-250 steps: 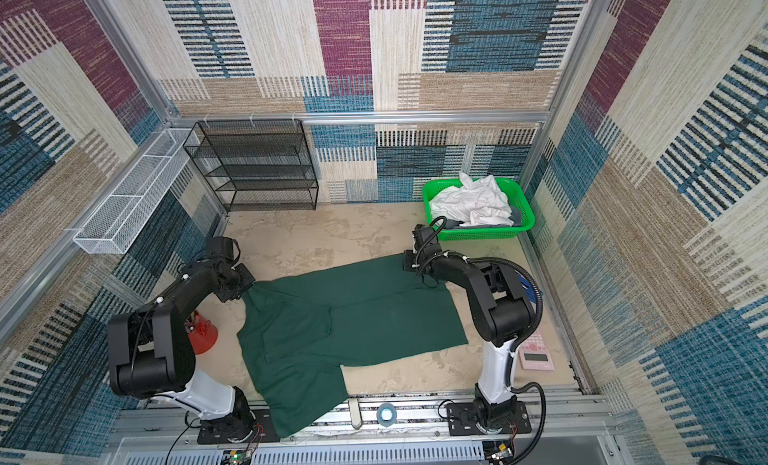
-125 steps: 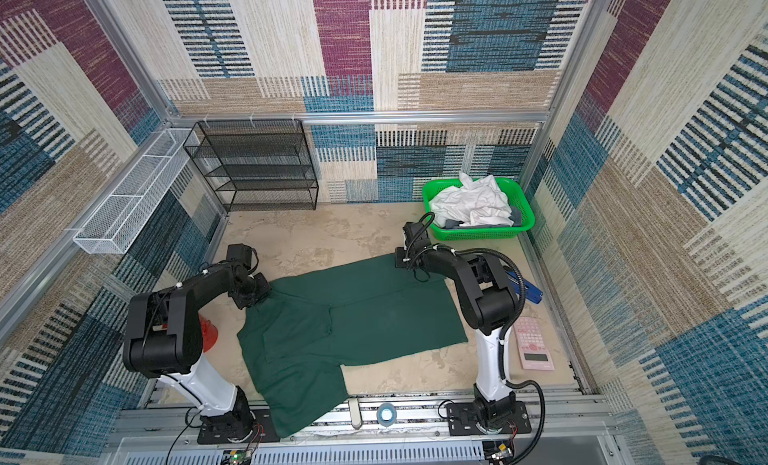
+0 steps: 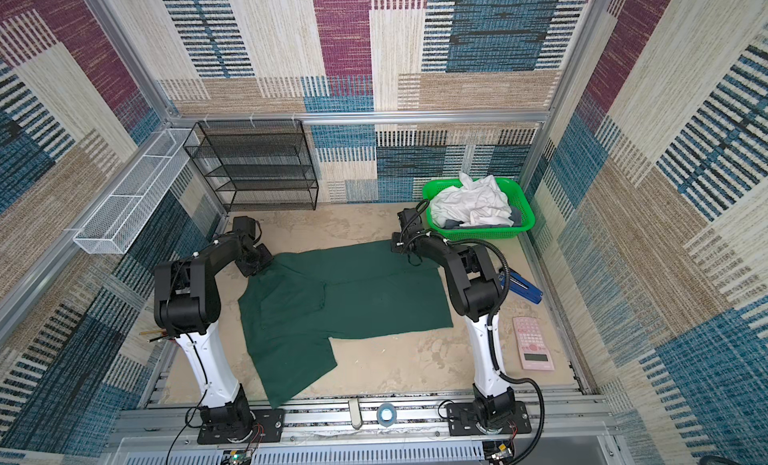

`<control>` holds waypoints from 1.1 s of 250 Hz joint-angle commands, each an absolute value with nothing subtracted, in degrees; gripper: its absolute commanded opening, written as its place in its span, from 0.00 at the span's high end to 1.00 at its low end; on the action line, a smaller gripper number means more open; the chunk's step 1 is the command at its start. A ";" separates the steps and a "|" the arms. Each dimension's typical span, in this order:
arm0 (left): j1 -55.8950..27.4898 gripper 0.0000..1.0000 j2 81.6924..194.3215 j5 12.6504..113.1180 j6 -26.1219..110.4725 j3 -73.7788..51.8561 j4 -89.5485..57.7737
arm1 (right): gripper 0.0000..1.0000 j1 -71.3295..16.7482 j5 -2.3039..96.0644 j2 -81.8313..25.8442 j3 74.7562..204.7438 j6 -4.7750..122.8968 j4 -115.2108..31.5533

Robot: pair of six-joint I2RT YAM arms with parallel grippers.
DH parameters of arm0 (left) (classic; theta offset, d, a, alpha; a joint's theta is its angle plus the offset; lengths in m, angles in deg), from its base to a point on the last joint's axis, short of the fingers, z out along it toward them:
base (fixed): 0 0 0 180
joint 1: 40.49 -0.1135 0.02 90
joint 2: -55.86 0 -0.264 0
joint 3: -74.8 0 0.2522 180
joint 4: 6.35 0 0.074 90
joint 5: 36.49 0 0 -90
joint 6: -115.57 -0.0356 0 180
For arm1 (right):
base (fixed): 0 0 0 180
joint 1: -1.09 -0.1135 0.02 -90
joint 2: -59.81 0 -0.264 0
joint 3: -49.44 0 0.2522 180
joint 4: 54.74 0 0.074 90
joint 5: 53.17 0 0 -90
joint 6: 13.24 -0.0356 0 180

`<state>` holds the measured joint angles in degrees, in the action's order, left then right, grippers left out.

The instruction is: Fold and stack the t-shirts

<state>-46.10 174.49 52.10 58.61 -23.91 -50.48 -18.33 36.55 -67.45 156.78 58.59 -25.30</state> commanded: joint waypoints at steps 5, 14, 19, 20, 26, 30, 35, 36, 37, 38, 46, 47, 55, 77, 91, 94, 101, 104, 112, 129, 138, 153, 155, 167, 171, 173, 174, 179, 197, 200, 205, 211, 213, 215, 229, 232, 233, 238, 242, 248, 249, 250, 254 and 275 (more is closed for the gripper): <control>-46.03 0.69 174.22 55.36 58.75 -25.86 -53.41 | 0.54 -18.38 34.76 -63.70 156.36 60.12 -27.93; -45.86 0.69 173.55 56.42 57.91 -26.03 -53.50 | 0.54 -18.39 34.99 -61.84 155.31 60.54 -29.05; -45.71 0.69 173.10 56.70 57.46 -26.05 -53.65 | 0.54 -18.42 35.19 -60.61 154.52 60.67 -29.71; -45.69 0.69 172.93 56.73 57.42 -26.05 -53.71 | 0.54 -18.42 35.22 -60.39 154.12 60.67 -29.85; -45.47 0.69 171.97 57.05 56.71 -25.76 -53.65 | 0.54 -18.38 35.56 -58.86 152.68 60.93 -30.64; -45.23 0.69 171.19 57.28 56.33 -25.36 -53.58 | 0.54 -18.46 35.78 -57.81 151.77 61.03 -31.02; -44.95 0.68 170.09 57.46 55.81 -24.77 -53.41 | 0.53 -18.51 35.96 -56.48 150.54 61.10 -31.28; -44.87 0.68 169.84 57.42 55.72 -24.67 -53.41 | 0.53 -18.51 36.04 -56.21 150.38 61.07 -31.34; -44.79 0.68 169.63 57.40 55.67 -24.53 -53.42 | 0.53 -18.51 36.08 -55.95 150.07 61.09 -31.37; -44.71 0.68 169.35 57.35 55.61 -24.46 -53.46 | 0.53 -18.51 36.15 -55.73 149.83 61.06 -31.43; -43.94 0.68 167.27 56.79 55.10 -23.49 -53.99 | 0.54 -18.55 36.38 -53.51 147.85 61.13 -31.49; -43.84 0.68 167.03 56.73 55.10 -23.33 -54.10 | 0.54 -18.57 36.43 -53.28 147.58 61.12 -31.49; -42.98 0.68 164.76 56.15 54.64 -22.25 -54.92 | 0.53 -18.72 36.55 -50.83 145.13 61.06 -31.64; -39.79 0.67 157.08 53.22 54.55 -16.95 -57.63 | 0.53 -19.03 36.57 -43.71 137.18 60.30 -30.95; -37.08 0.68 151.68 51.38 55.21 -11.79 -58.99 | 0.53 -18.99 36.82 -39.12 131.80 59.20 -29.91; -36.46 0.68 150.49 51.07 55.39 -10.57 -59.23 | 0.53 -19.03 36.78 -38.22 130.70 59.04 -29.67; -34.94 0.67 147.78 50.36 55.89 -7.60 -59.78 | 0.52 -19.03 36.83 -36.05 128.04 58.59 -28.97; -34.28 0.67 146.62 50.09 56.11 -6.35 -59.94 | 0.52 -19.03 36.83 -35.22 127.01 58.48 -28.64; -32.55 0.67 143.72 49.28 56.99 -2.76 -60.48 | 0.52 -19.01 36.81 -32.75 123.93 57.92 -28.08; -29.42 0.67 138.42 49.37 59.11 4.06 -61.43 | 0.51 -19.01 36.96 -28.16 118.15 57.13 -26.97; -28.26 0.67 136.22 49.82 60.14 7.28 -61.49 | 0.51 -19.04 37.23 -26.21 115.50 56.86 -26.39; -27.04 0.68 133.87 50.30 61.34 11.38 -61.43 | 0.50 -19.03 38.41 -24.16 112.05 56.70 -26.01; -26.93 0.67 133.62 50.32 61.45 11.82 -61.35 | 0.50 -18.97 38.63 -24.03 111.69 56.65 -26.03; -26.69 0.67 132.63 50.16 62.09 14.28 -60.66 | 0.50 -19.03 40.28 -23.67 109.70 56.55 -26.42; -26.69 0.67 132.53 50.11 62.19 14.94 -60.31 | 0.50 -19.03 40.77 -23.76 109.20 56.53 -26.47; -26.69 0.67 132.51 50.18 62.28 15.22 -60.22 | 0.50 -18.97 41.02 -23.77 109.00 56.50 -26.47; -26.69 0.67 132.51 50.22 62.34 15.32 -60.16 | 0.50 -18.96 41.17 -23.82 108.91 56.52 -26.48; -26.74 0.67 132.59 50.16 62.31 15.72 -59.87 | 0.50 -19.03 41.60 -24.21 108.40 56.46 -26.55; -26.74 0.67 133.94 49.52 62.27 16.10 -58.83 | 0.51 -19.02 42.10 -25.44 106.88 56.09 -27.60; -26.73 0.67 134.22 49.39 62.27 16.05 -58.65 | 0.51 -18.96 42.10 -25.63 106.59 56.03 -27.92; -26.74 0.67 134.70 48.91 62.31 15.78 -58.47 | 0.51 -19.02 42.10 -25.93 106.25 55.98 -28.41; -26.74 0.67 135.31 48.22 62.22 15.42 -58.22 | 0.51 -19.02 42.01 -26.29 105.99 55.85 -28.83; -26.79 0.67 135.54 48.01 62.26 15.31 -58.09 | 0.51 -19.03 42.01 -26.47 106.00 55.82 -28.89; -26.78 0.67 135.75 47.81 62.27 15.15 -57.97 | 0.51 -19.01 42.01 -26.63 106.00 55.82 -28.97; -27.08 0.66 137.53 45.91 62.16 14.25 -57.14 | 0.51 -18.99 41.56 -27.82 106.17 55.63 -29.24; -27.19 0.66 137.96 45.61 62.09 14.04 -56.84 | 0.51 -18.95 41.31 -28.05 106.22 55.59 -29.26; -27.29 0.66 138.13 45.52 62.11 13.98 -56.75 | 0.51 -18.95 41.27 -28.11 106.20 55.58 -29.28; -27.58 0.66 139.01 45.39 61.86 13.58 -56.33 | 0.51 -18.94 40.95 -28.58 106.33 55.58 -29.20; -27.85 0.66 139.76 45.45 61.66 13.28 -56.08 | 0.51 -18.92 40.72 -28.95 106.54 55.56 -29.08; -28.32 0.66 140.92 45.73 61.42 12.71 -55.82 | 0.51 -18.87 40.32 -29.52 106.73 55.57 -29.00; -28.39 0.66 141.11 45.75 61.42 12.57 -55.81 | 0.51 -18.86 40.24 -29.64 106.81 55.57 -28.97; -28.46 0.66 141.29 45.81 61.43 12.46 -55.80 | 0.51 -18.86 40.21 -29.74 106.80 55.58 -28.91; -28.78 0.66 142.07 45.87 61.21 12.12 -55.67 | 0.51 -18.75 40.02 -30.09 106.95 55.58 -28.92; -29.74 0.66 145.37 46.49 60.42 10.55 -54.41 | 0.51 -18.10 39.55 -31.64 107.27 55.56 -28.95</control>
<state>-28.63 142.12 47.60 61.21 12.48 -57.08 -18.70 41.10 -29.97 106.62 56.27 -27.57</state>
